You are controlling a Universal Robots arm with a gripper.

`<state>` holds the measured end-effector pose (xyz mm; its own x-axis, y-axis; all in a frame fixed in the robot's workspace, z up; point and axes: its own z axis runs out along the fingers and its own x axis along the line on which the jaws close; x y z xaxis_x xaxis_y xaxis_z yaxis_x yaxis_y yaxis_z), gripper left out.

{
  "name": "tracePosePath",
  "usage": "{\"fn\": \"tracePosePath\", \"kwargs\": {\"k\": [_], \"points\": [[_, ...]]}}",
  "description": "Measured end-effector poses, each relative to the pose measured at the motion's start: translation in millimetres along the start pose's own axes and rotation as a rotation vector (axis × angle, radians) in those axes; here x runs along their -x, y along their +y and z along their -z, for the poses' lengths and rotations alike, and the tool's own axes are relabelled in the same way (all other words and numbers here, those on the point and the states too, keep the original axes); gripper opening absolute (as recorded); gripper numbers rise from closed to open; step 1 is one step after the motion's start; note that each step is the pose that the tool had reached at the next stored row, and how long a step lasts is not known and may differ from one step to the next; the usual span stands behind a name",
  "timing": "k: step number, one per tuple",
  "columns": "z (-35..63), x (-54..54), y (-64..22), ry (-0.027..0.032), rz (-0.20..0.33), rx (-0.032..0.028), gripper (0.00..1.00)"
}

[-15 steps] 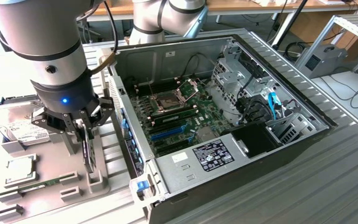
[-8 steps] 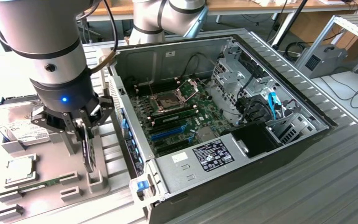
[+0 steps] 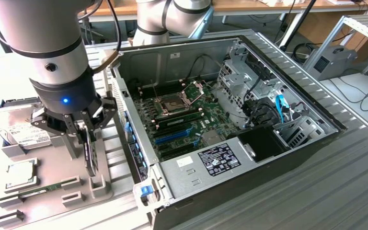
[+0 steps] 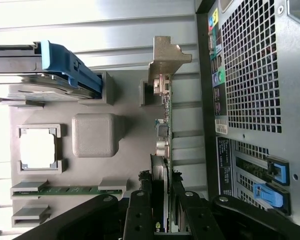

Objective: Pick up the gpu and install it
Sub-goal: 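Pick up the gpu and move the gpu toward the slot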

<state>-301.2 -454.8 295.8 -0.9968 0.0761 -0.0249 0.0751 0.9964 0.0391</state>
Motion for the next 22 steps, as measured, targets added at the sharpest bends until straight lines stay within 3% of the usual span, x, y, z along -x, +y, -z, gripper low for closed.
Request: {"fn": "tracePosePath", "kwargs": {"k": [22], "points": [[8.7,0.2,0.3,0.0001,0.0,0.0,0.26]]}}
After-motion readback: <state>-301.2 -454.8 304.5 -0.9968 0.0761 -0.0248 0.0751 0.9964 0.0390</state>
